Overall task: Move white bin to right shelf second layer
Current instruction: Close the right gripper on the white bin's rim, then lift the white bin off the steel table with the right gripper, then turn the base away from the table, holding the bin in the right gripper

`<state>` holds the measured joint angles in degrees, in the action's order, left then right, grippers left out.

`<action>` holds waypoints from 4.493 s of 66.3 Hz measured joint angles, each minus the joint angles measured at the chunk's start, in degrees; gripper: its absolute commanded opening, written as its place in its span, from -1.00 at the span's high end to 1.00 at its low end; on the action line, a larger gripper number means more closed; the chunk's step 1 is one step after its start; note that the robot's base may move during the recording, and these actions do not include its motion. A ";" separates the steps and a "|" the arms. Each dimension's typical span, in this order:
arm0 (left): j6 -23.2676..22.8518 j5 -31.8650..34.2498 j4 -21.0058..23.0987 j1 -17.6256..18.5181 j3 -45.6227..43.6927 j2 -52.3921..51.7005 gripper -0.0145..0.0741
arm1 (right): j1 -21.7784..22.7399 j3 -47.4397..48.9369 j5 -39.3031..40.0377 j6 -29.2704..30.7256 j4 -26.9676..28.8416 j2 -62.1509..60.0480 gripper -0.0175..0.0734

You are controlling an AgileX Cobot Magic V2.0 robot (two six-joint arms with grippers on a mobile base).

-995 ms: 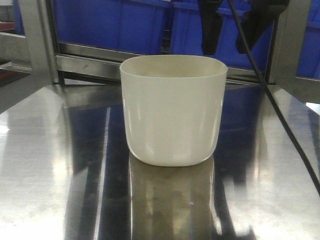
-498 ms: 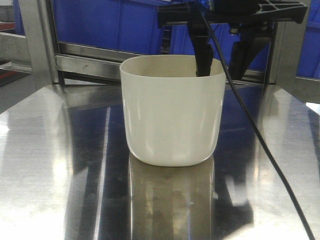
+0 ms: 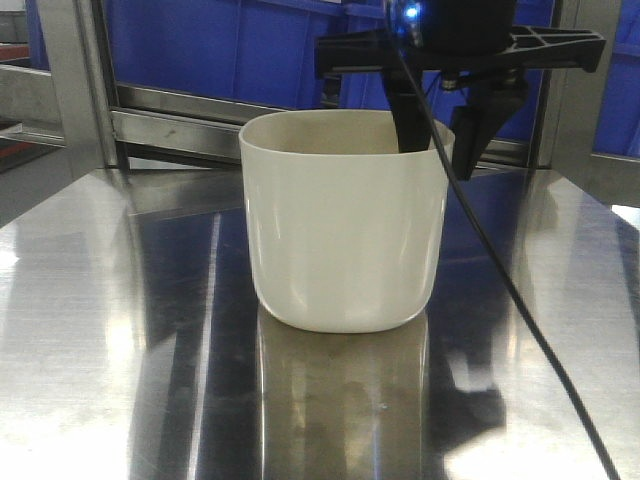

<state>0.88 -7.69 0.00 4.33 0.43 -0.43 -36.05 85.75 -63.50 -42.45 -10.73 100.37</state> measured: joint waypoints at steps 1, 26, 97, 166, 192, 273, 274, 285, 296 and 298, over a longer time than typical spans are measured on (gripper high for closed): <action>0.00 0.00 0.00 0.00 0.00 0.00 0.48 | 0.00 0.00 0.00 0.00 0.09 0.12 0.07; 0.00 0.00 0.00 0.00 0.00 0.00 0.48 | 0.92 0.00 0.45 0.00 0.61 1.03 0.51; 0.00 0.00 0.00 0.00 0.00 0.00 0.48 | 30.80 -29.52 20.51 41.09 15.55 -33.89 0.51; 0.00 0.00 0.00 0.00 0.00 0.00 0.48 | 35.31 -53.22 14.95 34.68 9.96 -74.42 0.51; 0.00 0.00 0.00 0.00 0.00 0.00 0.48 | 35.31 -53.22 16.58 35.04 9.96 -74.42 0.51; 0.00 0.00 0.00 0.00 0.00 0.00 0.48 | 35.31 -53.32 16.70 35.04 9.92 -74.42 0.51; 0.00 0.00 0.00 0.00 0.00 0.00 0.48 | 35.31 -53.32 16.70 35.04 9.92 -74.42 0.51; 0.00 0.00 0.00 0.00 0.00 0.00 0.48 | 35.31 -53.32 16.70 35.04 9.92 -74.42 0.51; 0.00 0.00 0.00 0.00 0.00 0.00 0.48 | 35.31 -53.32 16.70 35.04 9.92 -74.42 0.51; 0.00 0.00 0.00 0.00 0.00 0.00 0.48 | 35.31 -53.32 16.70 35.04 9.92 -74.42 0.51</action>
<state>0.88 -7.69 0.00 4.33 0.43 -0.43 -0.74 32.42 -46.79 -7.41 -0.81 25.96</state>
